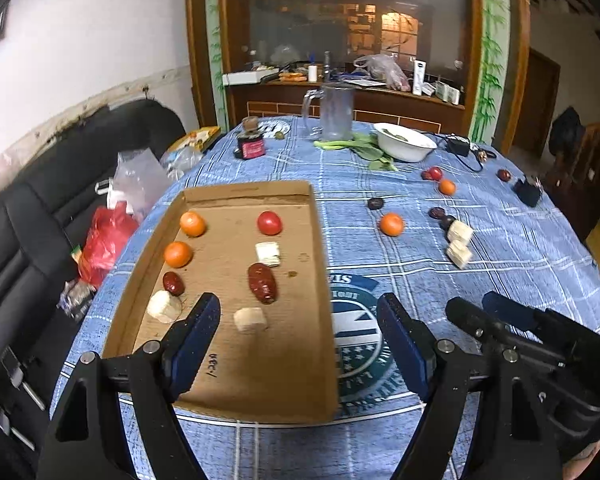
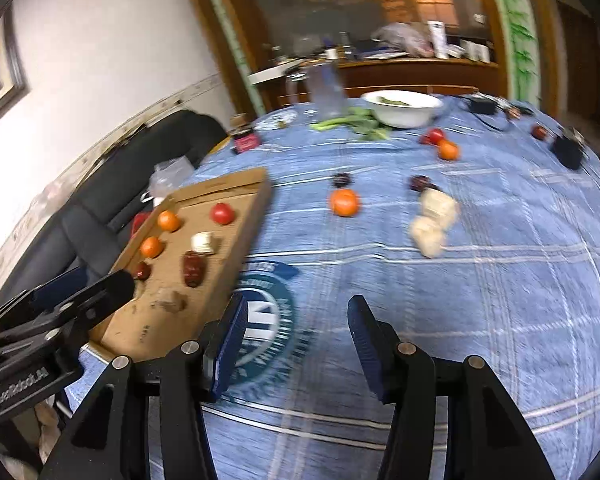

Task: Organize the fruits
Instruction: 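Move both open tools back toward the oranges and rice cakes on the table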

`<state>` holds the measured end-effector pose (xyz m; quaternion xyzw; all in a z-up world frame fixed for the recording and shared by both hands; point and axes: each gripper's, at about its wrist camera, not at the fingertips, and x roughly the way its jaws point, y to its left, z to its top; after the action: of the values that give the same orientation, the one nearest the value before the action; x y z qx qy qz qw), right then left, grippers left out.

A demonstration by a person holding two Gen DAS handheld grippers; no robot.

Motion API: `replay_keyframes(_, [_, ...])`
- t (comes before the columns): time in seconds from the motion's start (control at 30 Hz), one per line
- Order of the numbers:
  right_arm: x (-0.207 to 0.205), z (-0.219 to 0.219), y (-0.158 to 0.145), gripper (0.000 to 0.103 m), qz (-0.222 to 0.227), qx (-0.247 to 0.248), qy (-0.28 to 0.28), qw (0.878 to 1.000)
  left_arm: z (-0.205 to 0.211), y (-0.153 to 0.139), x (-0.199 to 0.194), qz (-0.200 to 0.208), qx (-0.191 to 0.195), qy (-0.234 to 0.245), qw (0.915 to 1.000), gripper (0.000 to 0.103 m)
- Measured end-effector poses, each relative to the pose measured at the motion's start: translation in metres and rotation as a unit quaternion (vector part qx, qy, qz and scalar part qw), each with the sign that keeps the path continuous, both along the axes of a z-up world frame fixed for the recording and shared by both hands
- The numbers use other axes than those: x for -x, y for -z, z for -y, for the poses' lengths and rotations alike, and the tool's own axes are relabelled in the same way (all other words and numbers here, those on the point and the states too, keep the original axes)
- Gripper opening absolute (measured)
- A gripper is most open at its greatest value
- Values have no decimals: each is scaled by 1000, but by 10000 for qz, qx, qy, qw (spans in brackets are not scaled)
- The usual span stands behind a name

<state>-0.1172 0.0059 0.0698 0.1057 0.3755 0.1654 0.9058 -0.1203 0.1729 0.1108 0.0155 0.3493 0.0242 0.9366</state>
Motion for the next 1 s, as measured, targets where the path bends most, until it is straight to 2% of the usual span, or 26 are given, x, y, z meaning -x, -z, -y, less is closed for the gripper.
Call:
replay_keyframes(0.2, [10, 30, 4, 57, 24, -169, 249, 9995, 36, 0, 12, 160, -478, 119, 9987, 80])
replay_keyframes(0.4, [14, 44, 13, 59, 11, -223, 329, 9992, 60, 9, 13, 106, -723, 293, 9969, 80])
replay_keyframes(0.73, [10, 59, 28, 59, -172, -412, 455, 9980, 72, 23, 7, -49, -843, 401, 9956, 80])
replay_keyframes(1.0, [8, 53, 29, 59, -185, -295, 413, 9985, 71, 30, -2, -163, -772, 428, 9960, 80])
